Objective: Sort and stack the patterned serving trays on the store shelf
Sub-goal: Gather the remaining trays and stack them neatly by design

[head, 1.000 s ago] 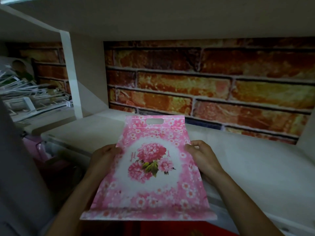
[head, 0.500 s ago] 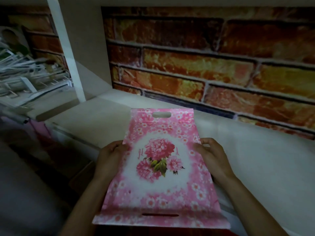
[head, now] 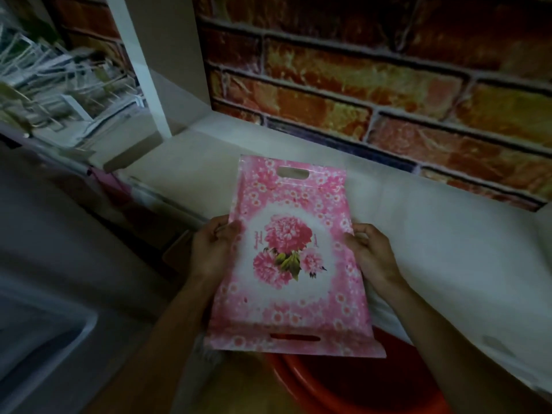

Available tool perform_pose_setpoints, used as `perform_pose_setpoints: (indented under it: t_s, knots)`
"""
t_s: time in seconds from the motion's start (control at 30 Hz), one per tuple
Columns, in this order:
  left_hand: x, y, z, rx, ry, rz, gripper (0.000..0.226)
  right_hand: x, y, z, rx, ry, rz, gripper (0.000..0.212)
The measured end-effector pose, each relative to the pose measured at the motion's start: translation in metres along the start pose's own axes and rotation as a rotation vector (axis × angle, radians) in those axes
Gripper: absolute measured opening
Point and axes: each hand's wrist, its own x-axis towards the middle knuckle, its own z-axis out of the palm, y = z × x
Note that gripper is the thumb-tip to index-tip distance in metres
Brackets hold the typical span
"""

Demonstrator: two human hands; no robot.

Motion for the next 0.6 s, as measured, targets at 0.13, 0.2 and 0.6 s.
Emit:
perform_pose_setpoints:
  t_s: [0.13, 0.2, 0.6]
  knots:
    - [-0.022, 0.033, -0.014, 0.035, -0.037, -0.054, 0.017, -0.035, -0.027, -0.013, 0.002, 0.007, 0.060, 0.011]
    - [-0.035, 0.055, -0.020, 0.040, -0.025, -0.070, 0.011, -0.050, -0.046, -0.019, 0.003, 0.001, 0.088, 0.014]
    - [-0.134, 0.190, -0.055, 0.077, 0.043, -0.229, 0.012, -0.135, -0.175, -0.055, -0.020, 0.019, 0.155, 0.015]
